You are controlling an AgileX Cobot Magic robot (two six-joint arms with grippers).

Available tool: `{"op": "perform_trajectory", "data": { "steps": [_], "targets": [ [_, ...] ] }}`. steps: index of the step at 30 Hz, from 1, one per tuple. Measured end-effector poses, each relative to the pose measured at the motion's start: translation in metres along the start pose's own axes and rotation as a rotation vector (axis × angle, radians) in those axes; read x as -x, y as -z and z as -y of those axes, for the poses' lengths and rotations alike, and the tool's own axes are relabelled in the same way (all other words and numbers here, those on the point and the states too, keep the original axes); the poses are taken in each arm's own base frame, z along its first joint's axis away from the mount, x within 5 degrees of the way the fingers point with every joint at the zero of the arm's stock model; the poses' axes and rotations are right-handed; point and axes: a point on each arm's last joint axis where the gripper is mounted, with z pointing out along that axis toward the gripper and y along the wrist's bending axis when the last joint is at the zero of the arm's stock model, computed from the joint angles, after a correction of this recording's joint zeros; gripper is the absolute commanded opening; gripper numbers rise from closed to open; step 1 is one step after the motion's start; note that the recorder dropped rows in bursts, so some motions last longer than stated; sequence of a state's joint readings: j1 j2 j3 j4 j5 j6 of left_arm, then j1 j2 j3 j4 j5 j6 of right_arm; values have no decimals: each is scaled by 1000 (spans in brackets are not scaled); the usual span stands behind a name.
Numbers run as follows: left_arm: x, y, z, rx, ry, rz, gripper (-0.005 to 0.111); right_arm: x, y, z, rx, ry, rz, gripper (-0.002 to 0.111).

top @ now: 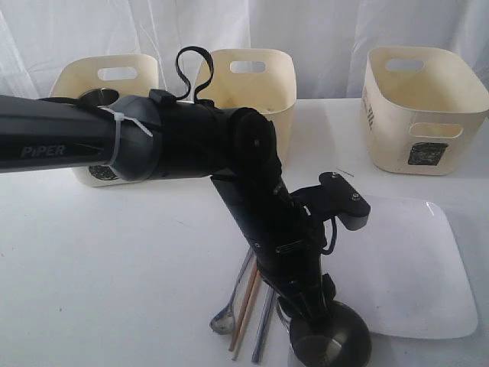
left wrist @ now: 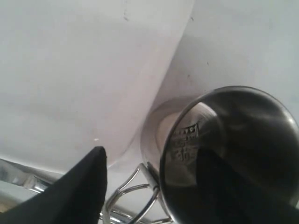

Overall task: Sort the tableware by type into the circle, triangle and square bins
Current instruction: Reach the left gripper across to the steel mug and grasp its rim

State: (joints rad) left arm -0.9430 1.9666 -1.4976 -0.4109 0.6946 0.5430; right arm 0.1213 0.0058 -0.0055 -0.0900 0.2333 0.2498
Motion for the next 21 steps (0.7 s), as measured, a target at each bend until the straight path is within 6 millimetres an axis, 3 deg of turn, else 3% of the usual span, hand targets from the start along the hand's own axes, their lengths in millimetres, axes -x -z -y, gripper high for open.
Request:
{"op": "perform_trajectory", "data": {
  "steps": [17, 21],
  "targets": [
    [-3, -13, -4, -5, 11, -24, 60, 0, 0, 0, 0, 0, 0, 16],
    [-4, -14, -5, -6, 12, -26, 45, 0, 0, 0, 0, 0, 0, 16]
  ]
}}
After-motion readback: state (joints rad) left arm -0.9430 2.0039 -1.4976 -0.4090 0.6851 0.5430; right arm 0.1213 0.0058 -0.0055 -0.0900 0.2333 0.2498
